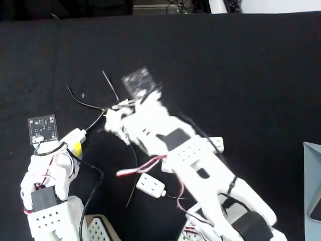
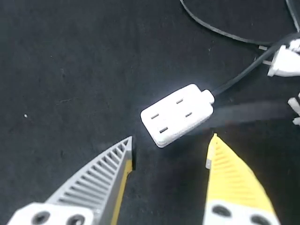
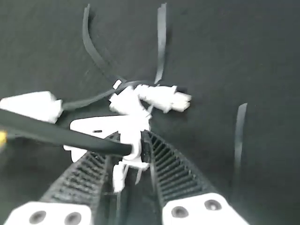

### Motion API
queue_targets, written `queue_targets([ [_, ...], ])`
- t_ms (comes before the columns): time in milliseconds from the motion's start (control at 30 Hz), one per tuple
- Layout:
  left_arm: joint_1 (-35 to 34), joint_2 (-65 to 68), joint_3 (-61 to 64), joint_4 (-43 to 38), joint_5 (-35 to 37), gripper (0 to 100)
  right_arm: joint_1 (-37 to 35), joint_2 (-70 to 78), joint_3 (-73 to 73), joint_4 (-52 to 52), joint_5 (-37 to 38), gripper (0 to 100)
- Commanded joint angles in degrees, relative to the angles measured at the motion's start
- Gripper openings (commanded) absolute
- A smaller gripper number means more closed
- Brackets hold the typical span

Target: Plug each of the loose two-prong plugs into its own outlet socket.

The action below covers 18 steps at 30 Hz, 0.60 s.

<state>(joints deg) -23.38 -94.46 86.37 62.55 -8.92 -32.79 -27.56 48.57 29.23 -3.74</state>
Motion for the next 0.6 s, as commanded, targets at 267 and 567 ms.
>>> queue_targets([
  [267, -0.40, -0.44, -0.48, -1.23, 0.53, 25, 20.75, 15.34, -15.25, -18.02, -0.53, 1.5],
  [567, -0.40, -0.44, -0.40, -1.23, 0.53, 25, 27.60, 38.29, -25.71, -25.58, -0.35, 1.5],
])
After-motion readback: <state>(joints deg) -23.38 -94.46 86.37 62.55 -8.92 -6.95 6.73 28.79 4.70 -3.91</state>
